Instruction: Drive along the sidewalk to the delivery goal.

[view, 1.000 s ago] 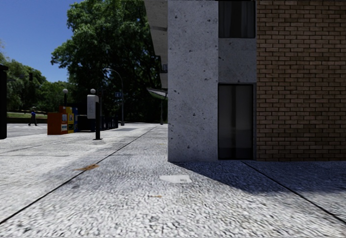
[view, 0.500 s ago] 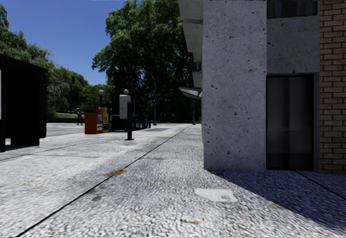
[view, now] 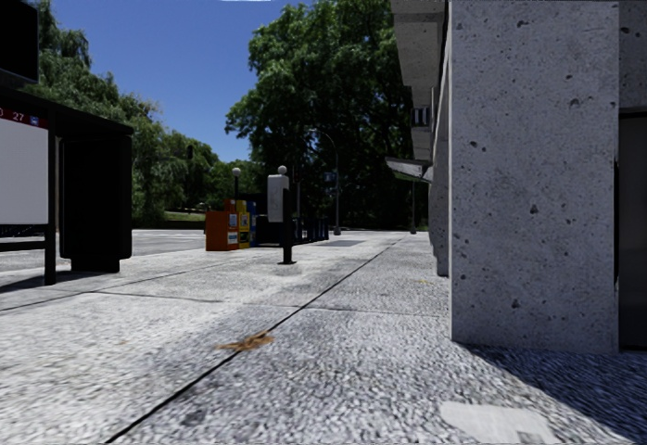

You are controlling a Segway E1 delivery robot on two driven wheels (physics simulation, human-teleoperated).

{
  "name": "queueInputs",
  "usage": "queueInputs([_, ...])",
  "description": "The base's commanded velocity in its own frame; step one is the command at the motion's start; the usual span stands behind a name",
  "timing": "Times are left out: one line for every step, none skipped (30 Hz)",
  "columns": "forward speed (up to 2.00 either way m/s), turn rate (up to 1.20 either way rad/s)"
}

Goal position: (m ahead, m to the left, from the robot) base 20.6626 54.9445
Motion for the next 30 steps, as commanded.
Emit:
queueInputs([1.09,0.50])
queueInputs([1.09,0.42])
queueInputs([1.09,0.42])
queueInputs([1.09,0.38])
queueInputs([1.09,0.31])
queueInputs([1.10,0.00])
queueInputs([1.11,0.00])
queueInputs([1.14,0.00])
queueInputs([1.14,0.00])
queueInputs([1.16,0.00])
queueInputs([1.24,0.00])
queueInputs([1.51,0.00])
queueInputs([1.51,0.00])
queueInputs([1.70,0.00])
queueInputs([1.77,0.00])
queueInputs([1.79,0.00])
queueInputs([1.80,0.00])
queueInputs([1.80,0.00])
queueInputs([1.80,0.00])
queueInputs([1.80,0.00])
queueInputs([1.80,0.00])
queueInputs([1.80,0.00])
queueInputs([1.80,0.00])
queueInputs([1.80,-0.01])
queueInputs([1.80,-0.01])
queueInputs([1.80,-0.05])
queueInputs([1.80,-0.10])
queueInputs([1.80,-0.12])
queueInputs([1.80,-0.13])
queueInputs([1.80,-0.13])
